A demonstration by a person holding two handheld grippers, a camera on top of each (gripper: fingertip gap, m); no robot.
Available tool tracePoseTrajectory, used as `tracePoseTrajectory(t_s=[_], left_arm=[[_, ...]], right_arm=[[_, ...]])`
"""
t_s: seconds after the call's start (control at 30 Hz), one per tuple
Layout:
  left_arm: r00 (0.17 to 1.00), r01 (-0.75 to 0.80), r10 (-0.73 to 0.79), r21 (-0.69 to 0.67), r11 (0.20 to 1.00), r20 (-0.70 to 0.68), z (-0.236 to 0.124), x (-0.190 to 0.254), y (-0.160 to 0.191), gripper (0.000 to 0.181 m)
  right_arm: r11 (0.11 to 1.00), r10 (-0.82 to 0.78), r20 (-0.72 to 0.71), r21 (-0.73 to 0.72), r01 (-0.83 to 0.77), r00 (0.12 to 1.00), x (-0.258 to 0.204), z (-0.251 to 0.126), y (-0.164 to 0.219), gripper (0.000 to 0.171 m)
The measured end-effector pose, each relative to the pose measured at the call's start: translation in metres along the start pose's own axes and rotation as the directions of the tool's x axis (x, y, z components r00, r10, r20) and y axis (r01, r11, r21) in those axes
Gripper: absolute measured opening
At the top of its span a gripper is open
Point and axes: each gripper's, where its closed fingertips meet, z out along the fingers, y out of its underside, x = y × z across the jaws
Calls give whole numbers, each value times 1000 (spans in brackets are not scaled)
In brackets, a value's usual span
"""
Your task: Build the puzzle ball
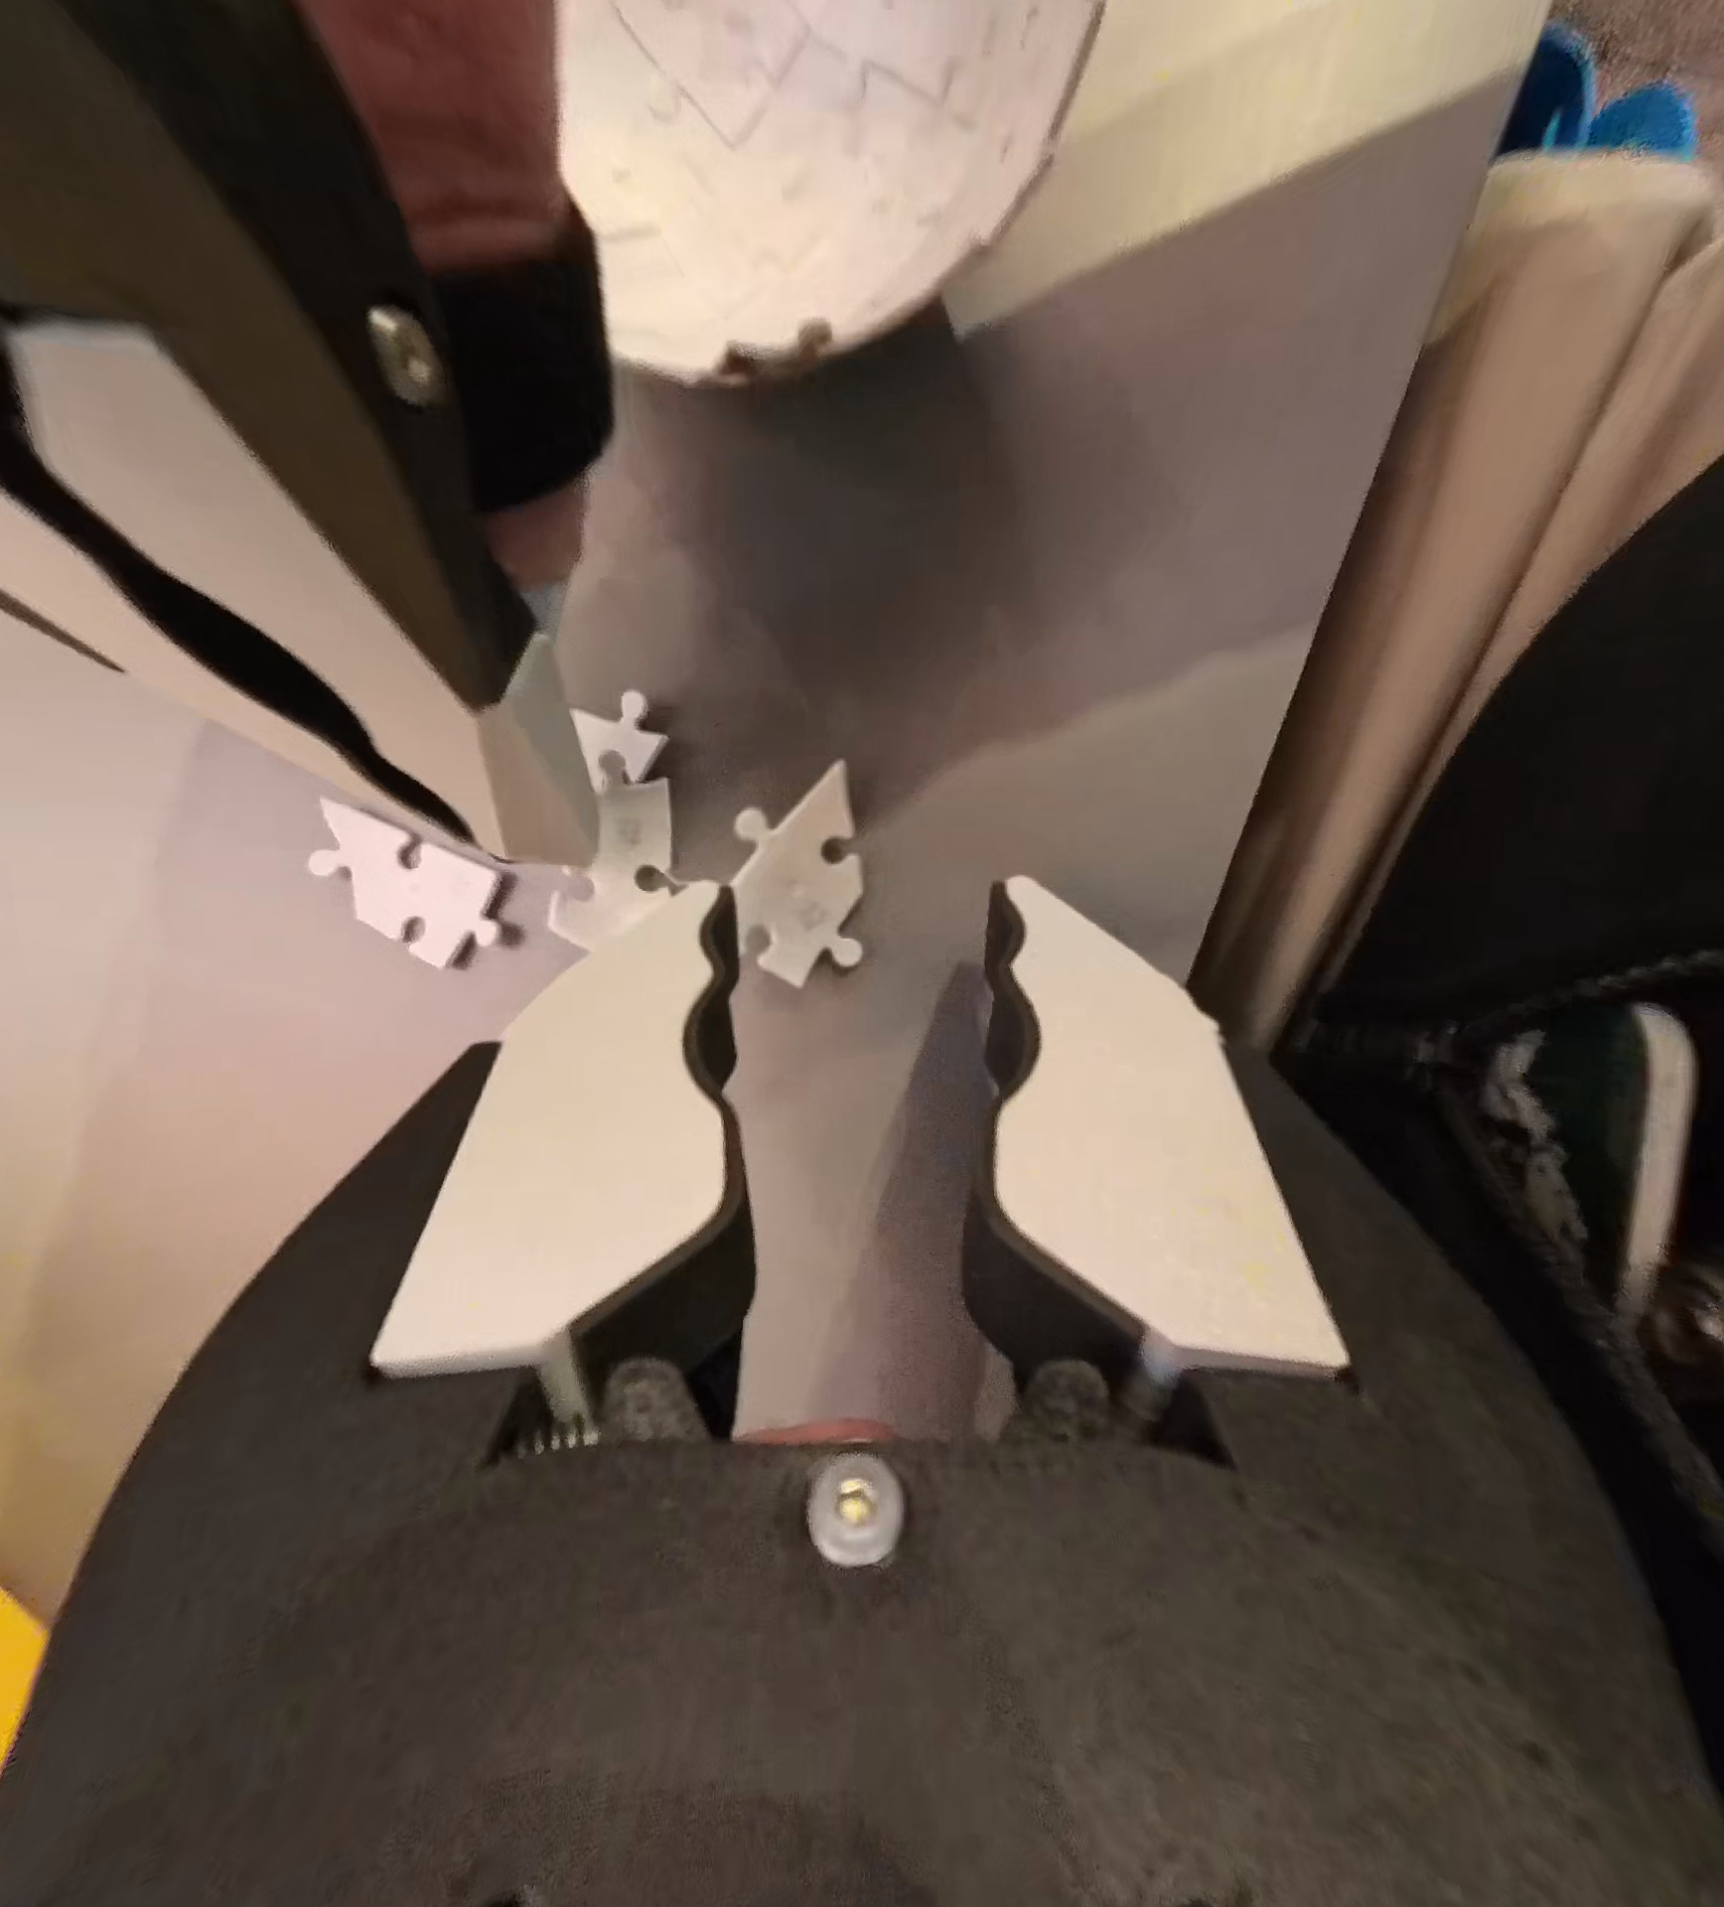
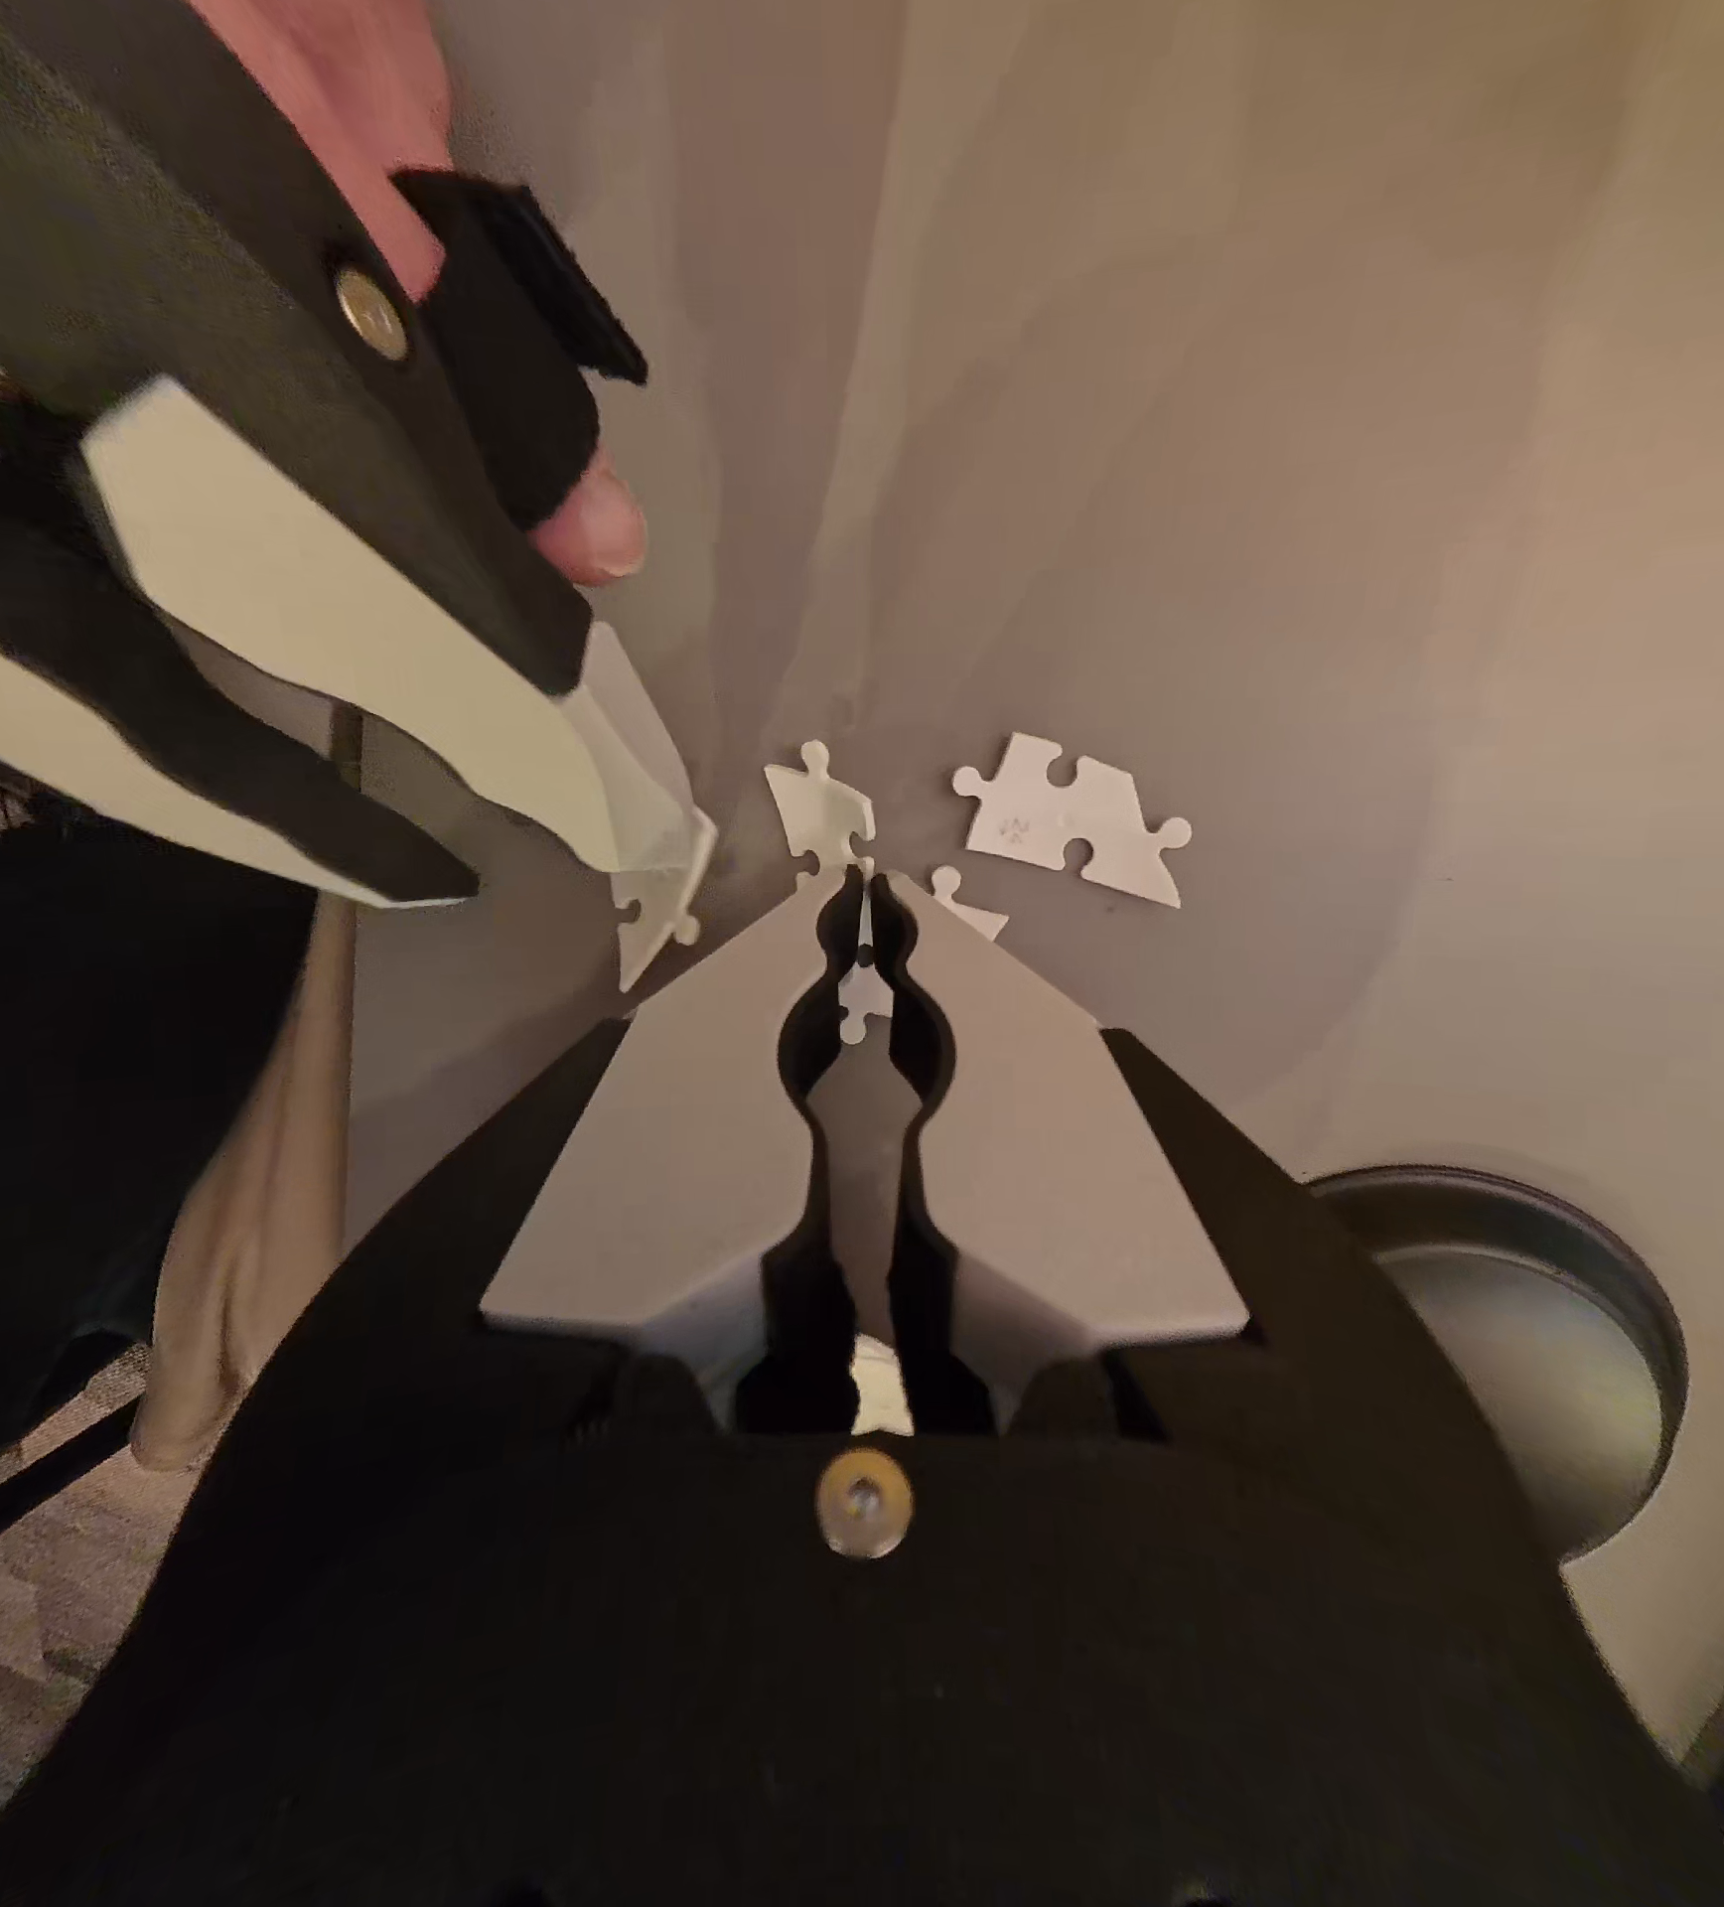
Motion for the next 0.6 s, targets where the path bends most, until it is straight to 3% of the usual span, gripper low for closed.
tracePoseTrajectory(t_s=[0.4,0.6], left_arm=[[996,-87,86,-29,996,-20,13,15,2,44],[999,52,-52,-46,998,-3,13,8,7,49]], right_arm=[[991,108,-29,80,-105,994,-7,-25,-6,0],[973,215,-37,93,-211,976,-12,-27,0,0]])
